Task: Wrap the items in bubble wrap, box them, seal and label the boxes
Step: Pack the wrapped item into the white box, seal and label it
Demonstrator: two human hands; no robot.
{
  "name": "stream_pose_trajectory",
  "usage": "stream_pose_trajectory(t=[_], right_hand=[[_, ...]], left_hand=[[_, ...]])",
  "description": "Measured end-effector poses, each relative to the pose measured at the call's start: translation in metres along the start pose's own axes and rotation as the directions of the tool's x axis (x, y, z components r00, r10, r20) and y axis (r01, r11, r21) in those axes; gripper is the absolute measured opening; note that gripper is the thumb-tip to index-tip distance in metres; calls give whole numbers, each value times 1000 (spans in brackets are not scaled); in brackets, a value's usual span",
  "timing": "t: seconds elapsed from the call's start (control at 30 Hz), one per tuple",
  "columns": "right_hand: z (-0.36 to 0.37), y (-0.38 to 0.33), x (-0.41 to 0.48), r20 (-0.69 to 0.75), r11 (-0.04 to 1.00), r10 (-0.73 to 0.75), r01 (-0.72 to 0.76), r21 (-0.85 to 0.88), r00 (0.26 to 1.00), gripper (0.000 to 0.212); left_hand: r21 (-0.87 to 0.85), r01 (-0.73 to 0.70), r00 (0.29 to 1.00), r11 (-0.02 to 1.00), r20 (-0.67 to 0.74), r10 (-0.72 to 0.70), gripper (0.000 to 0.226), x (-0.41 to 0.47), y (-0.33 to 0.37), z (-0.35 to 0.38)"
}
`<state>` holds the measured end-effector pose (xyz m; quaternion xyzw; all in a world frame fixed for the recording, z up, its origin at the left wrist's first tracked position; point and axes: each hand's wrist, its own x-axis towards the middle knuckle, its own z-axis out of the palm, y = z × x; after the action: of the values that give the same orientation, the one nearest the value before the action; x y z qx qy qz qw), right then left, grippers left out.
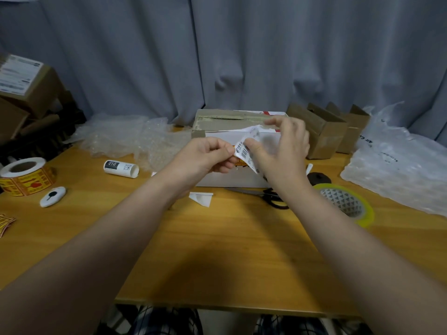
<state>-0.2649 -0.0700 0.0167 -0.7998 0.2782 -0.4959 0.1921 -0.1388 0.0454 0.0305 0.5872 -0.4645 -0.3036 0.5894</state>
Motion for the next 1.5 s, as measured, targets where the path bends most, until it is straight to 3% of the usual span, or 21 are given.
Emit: stream_pose_trajectory(t=[0.1,0.23,0.9,1.17,1.5], right_hand=[[-2,-5,-6,43,949,-187,169,266,981,12],[3,-6,-15,121,866,-238,154,475,964,19],[9,-10,-19,90,862,-158,93,499,983,19],[5,-18,-21,189,825,-50,-66,561,981,11],[7,-26,-20,245,855,75,-189,483,967,10]], left_hand=[[-16,-50,996,999,-70,48,13,-2,-2,4],[-87,-114,989,990,-102,105,14,-5,-1,11],[-88,-120,982,989,-156,106,11,-9,-3,14],[172,-184,950,968,-222,221,8,-15,-1,17],[208,-146,948,967,-250,197,8,-17,-4,16]])
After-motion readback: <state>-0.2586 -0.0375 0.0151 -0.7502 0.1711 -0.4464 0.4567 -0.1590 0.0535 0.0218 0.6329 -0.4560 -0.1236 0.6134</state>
